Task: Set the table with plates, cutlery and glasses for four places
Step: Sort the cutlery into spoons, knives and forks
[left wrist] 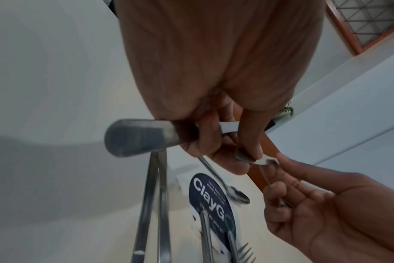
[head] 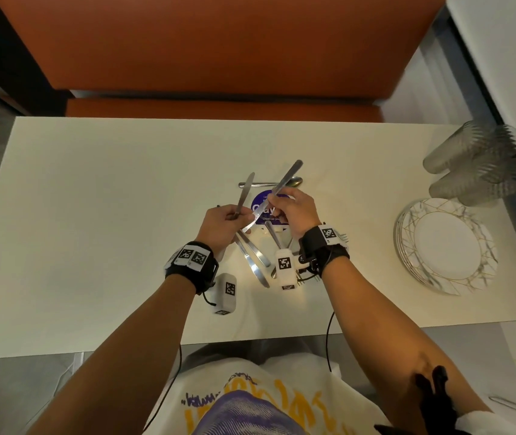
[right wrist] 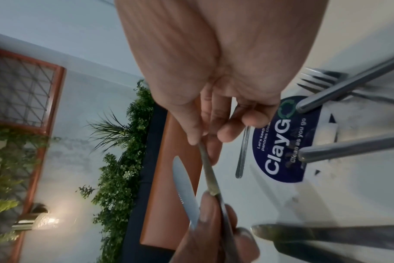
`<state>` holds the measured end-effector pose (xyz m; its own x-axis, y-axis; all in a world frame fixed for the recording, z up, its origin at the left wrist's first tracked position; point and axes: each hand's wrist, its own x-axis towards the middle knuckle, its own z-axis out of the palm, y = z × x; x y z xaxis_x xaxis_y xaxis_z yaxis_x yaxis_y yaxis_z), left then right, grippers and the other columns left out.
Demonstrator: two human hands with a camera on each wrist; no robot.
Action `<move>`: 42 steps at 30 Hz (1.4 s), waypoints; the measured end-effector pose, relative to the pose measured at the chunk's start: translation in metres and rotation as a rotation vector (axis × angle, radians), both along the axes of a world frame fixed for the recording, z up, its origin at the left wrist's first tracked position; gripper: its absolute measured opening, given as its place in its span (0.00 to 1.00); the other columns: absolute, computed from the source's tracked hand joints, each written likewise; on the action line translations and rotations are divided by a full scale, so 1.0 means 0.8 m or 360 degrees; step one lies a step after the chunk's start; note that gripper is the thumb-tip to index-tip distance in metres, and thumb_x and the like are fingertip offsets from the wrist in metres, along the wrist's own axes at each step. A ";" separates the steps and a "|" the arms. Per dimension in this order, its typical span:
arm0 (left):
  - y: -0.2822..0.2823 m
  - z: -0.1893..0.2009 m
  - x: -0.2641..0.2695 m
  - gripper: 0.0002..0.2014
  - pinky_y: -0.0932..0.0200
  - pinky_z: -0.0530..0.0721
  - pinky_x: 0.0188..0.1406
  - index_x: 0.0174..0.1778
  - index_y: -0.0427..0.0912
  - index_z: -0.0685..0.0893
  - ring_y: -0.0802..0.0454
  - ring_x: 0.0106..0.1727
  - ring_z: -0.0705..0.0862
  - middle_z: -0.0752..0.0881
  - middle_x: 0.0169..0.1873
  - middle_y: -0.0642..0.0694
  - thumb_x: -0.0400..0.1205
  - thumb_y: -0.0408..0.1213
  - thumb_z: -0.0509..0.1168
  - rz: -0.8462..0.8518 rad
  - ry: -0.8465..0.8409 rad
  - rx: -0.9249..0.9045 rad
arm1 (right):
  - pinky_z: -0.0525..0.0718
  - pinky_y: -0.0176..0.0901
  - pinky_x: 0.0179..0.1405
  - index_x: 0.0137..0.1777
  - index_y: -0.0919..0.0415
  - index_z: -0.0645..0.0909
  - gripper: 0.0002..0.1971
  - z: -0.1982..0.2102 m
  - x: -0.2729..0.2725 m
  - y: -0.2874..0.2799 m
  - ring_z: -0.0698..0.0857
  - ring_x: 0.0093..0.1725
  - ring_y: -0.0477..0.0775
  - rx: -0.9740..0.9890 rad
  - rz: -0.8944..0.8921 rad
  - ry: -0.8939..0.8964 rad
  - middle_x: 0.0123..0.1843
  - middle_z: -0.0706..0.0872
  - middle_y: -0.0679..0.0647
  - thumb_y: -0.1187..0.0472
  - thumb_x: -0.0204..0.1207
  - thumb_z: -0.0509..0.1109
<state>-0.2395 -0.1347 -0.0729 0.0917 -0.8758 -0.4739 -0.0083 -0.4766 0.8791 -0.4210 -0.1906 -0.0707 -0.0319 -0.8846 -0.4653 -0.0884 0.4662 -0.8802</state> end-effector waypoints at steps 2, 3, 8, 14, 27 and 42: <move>0.000 0.003 0.005 0.10 0.70 0.75 0.22 0.56 0.34 0.91 0.64 0.22 0.79 0.88 0.36 0.44 0.83 0.34 0.76 0.0006 0.0027 0.0005 | 0.87 0.44 0.38 0.56 0.58 0.87 0.10 0.004 0.001 -0.007 0.86 0.36 0.51 -0.0012 -0.0023 0.0000 0.42 0.92 0.56 0.55 0.79 0.76; 0.000 0.003 0.008 0.09 0.70 0.74 0.21 0.56 0.33 0.90 0.64 0.22 0.79 0.88 0.35 0.44 0.83 0.34 0.75 0.0004 0.0027 0.0012 | 0.86 0.43 0.36 0.54 0.58 0.87 0.10 0.006 0.000 -0.010 0.86 0.35 0.50 -0.0019 -0.0036 -0.0015 0.42 0.92 0.56 0.53 0.79 0.75; 0.000 -0.011 0.025 0.07 0.62 0.70 0.25 0.55 0.38 0.92 0.62 0.25 0.80 0.90 0.37 0.42 0.84 0.35 0.74 0.0106 -0.0042 0.0098 | 0.76 0.38 0.28 0.61 0.61 0.88 0.13 0.018 -0.003 -0.017 0.73 0.28 0.49 -0.0074 0.0138 -0.0416 0.33 0.80 0.53 0.54 0.86 0.67; 0.001 -0.021 0.046 0.06 0.65 0.69 0.21 0.57 0.36 0.90 0.49 0.49 0.90 0.94 0.43 0.40 0.85 0.33 0.72 0.0450 0.0206 0.0173 | 0.77 0.46 0.43 0.71 0.73 0.81 0.22 0.052 0.007 -0.001 0.83 0.43 0.59 0.0239 0.0490 -0.1066 0.51 0.88 0.68 0.63 0.83 0.57; -0.009 -0.017 0.065 0.14 0.62 0.71 0.21 0.62 0.38 0.90 0.47 0.35 0.81 0.95 0.50 0.40 0.81 0.24 0.73 0.0790 0.0246 0.0169 | 0.83 0.44 0.38 0.69 0.63 0.77 0.17 0.042 0.032 0.033 0.87 0.39 0.56 0.0314 0.1010 -0.0218 0.49 0.93 0.65 0.71 0.82 0.66; -0.014 0.009 0.039 0.15 0.59 0.77 0.25 0.68 0.38 0.84 0.46 0.54 0.95 0.95 0.55 0.43 0.94 0.41 0.57 0.0622 0.0358 0.0064 | 0.90 0.57 0.46 0.58 0.63 0.85 0.08 0.021 0.044 0.031 0.87 0.37 0.64 -0.0074 0.0946 0.0412 0.43 0.91 0.64 0.62 0.83 0.72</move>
<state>-0.2080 -0.1457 -0.0653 0.3026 -0.7764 -0.5528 0.3679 -0.4399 0.8192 -0.3861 -0.1656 -0.0536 0.3629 -0.8050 -0.4693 -0.5318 0.2346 -0.8137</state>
